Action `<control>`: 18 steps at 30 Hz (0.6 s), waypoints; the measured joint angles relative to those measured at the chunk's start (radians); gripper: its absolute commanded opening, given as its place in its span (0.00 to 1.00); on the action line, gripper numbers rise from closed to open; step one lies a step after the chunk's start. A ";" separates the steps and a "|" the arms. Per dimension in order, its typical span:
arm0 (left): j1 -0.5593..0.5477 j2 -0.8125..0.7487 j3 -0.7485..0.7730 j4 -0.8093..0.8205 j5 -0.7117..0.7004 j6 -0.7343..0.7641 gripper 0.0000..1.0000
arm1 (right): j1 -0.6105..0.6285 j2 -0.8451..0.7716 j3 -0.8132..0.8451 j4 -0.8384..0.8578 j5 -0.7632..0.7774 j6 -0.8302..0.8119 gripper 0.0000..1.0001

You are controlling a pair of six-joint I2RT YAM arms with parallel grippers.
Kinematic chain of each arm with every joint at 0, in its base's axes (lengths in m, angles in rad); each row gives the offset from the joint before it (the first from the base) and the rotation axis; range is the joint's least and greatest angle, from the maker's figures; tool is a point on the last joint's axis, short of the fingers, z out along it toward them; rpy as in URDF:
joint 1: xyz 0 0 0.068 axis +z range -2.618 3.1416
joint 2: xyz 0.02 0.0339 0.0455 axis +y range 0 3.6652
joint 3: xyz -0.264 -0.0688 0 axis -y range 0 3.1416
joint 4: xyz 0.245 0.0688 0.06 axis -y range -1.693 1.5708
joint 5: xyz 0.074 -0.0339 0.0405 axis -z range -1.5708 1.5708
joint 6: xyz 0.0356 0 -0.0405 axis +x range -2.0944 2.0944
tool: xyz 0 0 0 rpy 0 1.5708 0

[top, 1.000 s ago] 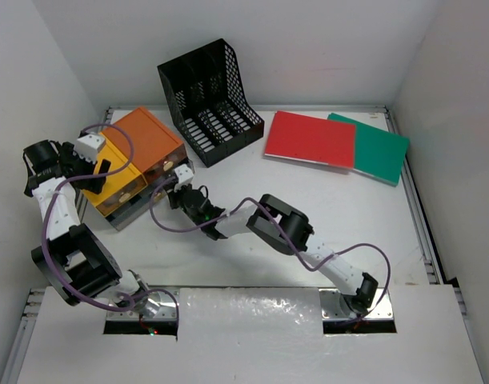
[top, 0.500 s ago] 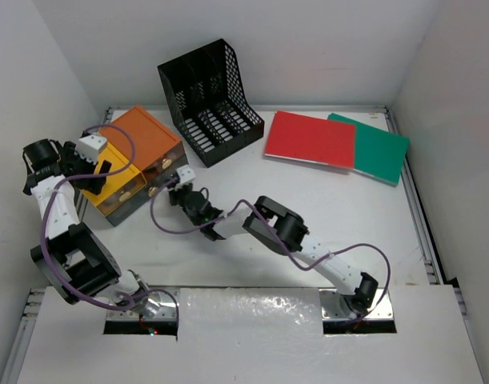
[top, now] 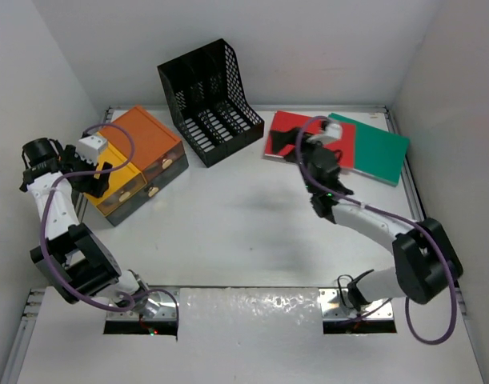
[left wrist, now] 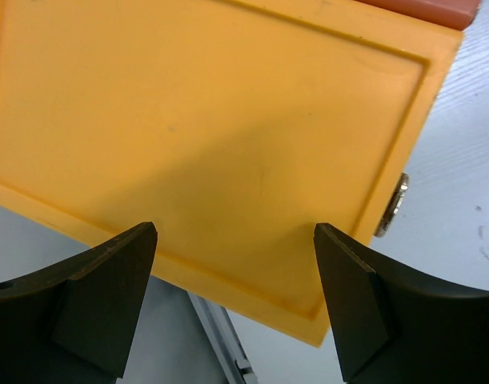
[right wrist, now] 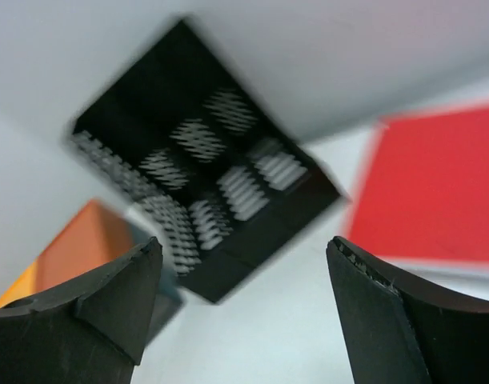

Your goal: Organize the desk

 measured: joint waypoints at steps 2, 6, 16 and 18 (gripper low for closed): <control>0.000 0.000 0.022 -0.035 0.003 -0.008 0.78 | -0.120 -0.038 -0.101 0.017 -0.016 0.125 0.83; 0.000 -0.022 0.066 -0.074 0.010 -0.016 0.78 | -0.201 0.024 -0.262 0.005 -0.019 0.347 0.86; 0.000 -0.165 0.044 -0.107 -0.018 -0.011 0.79 | -0.311 0.454 -0.212 0.309 0.016 0.767 0.83; 0.000 -0.169 0.025 -0.108 -0.025 -0.011 0.79 | -0.320 0.552 -0.169 0.352 0.009 0.815 0.83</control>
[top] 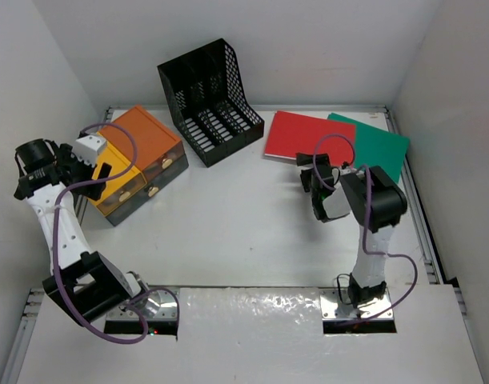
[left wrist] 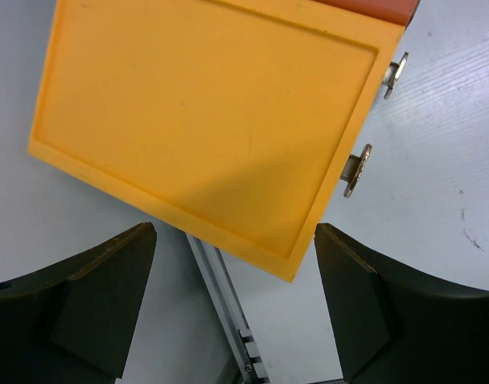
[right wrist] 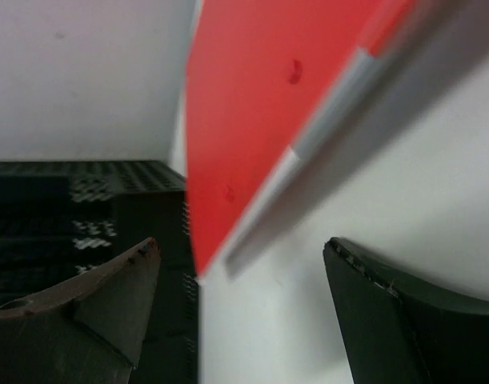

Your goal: Organize the desk

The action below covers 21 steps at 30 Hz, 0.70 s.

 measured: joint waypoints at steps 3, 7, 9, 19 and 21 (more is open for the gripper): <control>0.000 0.008 -0.019 0.000 -0.012 -0.001 0.79 | -0.010 0.113 0.089 0.062 -0.010 0.064 0.83; 0.000 0.017 -0.019 0.007 -0.018 -0.009 0.79 | -0.010 0.193 0.185 0.080 -0.006 0.108 0.82; 0.000 0.022 -0.019 0.009 -0.017 -0.017 0.79 | -0.010 0.208 0.204 0.084 0.011 0.129 0.79; 0.000 0.038 -0.002 0.027 -0.018 -0.054 0.80 | -0.010 0.341 0.304 0.090 0.069 0.257 0.00; 0.000 0.040 -0.002 0.032 -0.021 -0.056 0.80 | -0.011 0.344 0.307 0.090 0.069 0.267 0.00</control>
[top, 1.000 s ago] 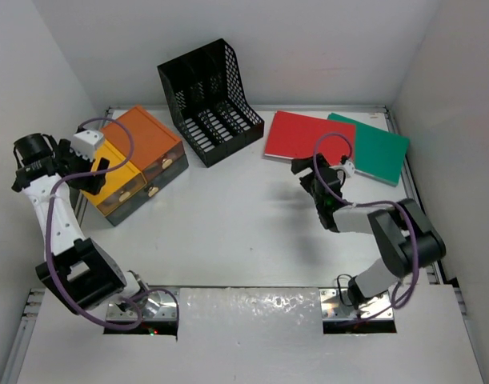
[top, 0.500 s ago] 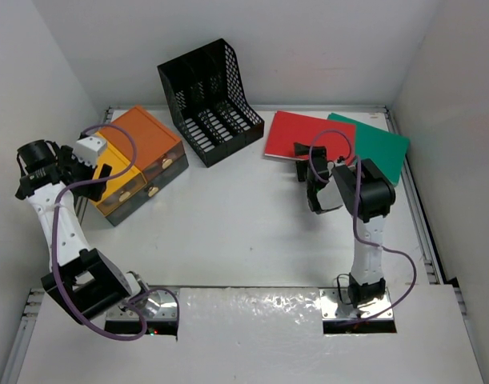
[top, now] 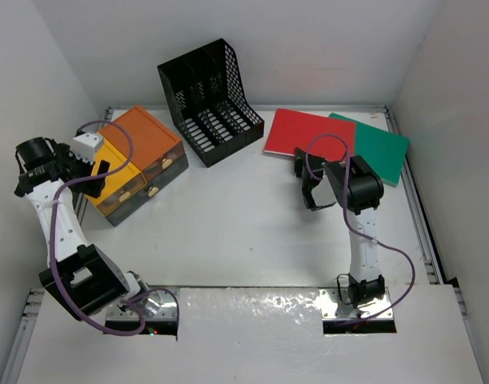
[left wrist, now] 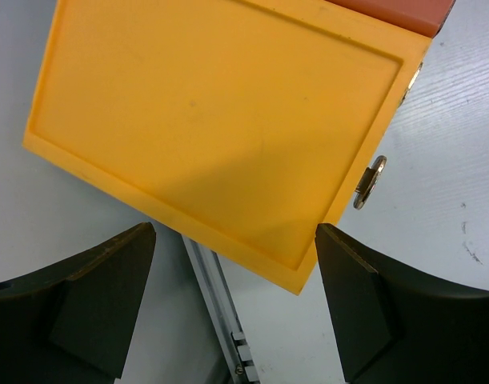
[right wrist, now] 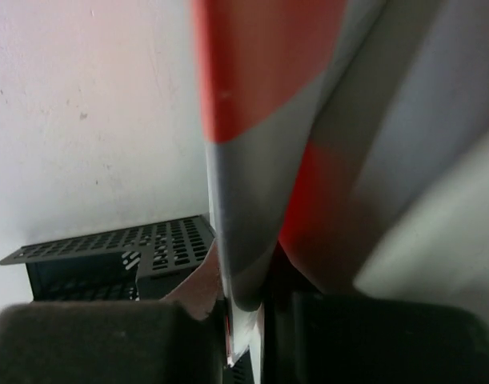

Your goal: Organize the desk

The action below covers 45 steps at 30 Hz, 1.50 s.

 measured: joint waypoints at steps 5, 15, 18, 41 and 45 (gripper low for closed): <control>0.000 0.009 0.000 0.014 -0.012 0.000 0.80 | 0.000 -0.020 -0.027 0.006 -0.003 -0.043 0.00; 0.000 0.012 -0.018 0.024 -0.010 0.000 0.80 | 0.015 -0.450 -0.172 -0.217 -0.080 -0.586 0.00; 0.000 0.011 -0.028 0.024 -0.001 0.001 0.80 | 0.023 -0.591 -0.170 -0.298 -0.101 -0.803 0.00; 0.000 -0.007 -0.066 0.045 0.003 0.011 0.80 | 0.223 -0.933 0.187 -0.907 -0.241 -1.741 0.00; 0.000 -0.007 -0.066 0.051 0.003 0.010 0.80 | 0.322 -0.848 0.341 -0.932 -0.293 -1.778 0.00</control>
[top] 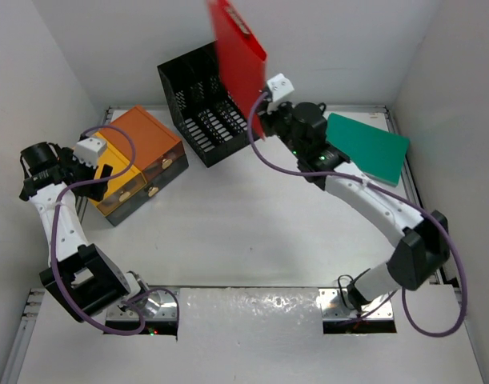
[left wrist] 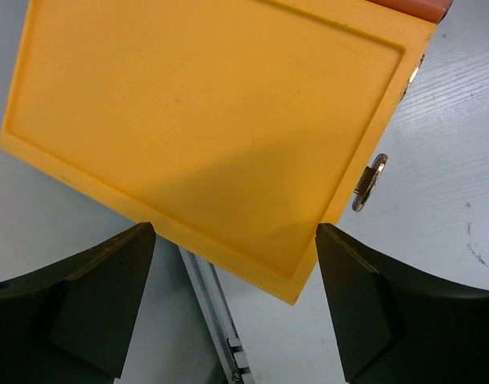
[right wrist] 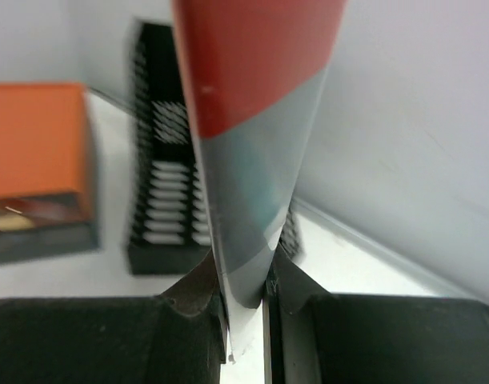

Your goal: Organize the desk

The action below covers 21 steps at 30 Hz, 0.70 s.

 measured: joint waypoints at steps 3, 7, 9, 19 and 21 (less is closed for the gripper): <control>0.000 0.000 0.000 0.003 -0.001 -0.001 0.80 | 0.040 0.102 0.121 0.008 -0.057 0.011 0.00; 0.000 0.000 0.000 0.008 -0.010 -0.002 0.80 | 0.056 0.235 0.225 0.005 -0.102 0.032 0.00; 0.000 0.000 -0.001 0.012 -0.014 -0.002 0.80 | 0.059 0.299 0.271 -0.001 -0.105 0.053 0.00; 0.000 0.008 -0.016 0.036 -0.028 -0.002 0.80 | 0.069 0.572 0.489 -0.015 -0.108 0.161 0.00; 0.000 0.016 -0.020 0.041 -0.029 -0.002 0.80 | 0.076 0.614 0.541 -0.017 -0.108 0.169 0.00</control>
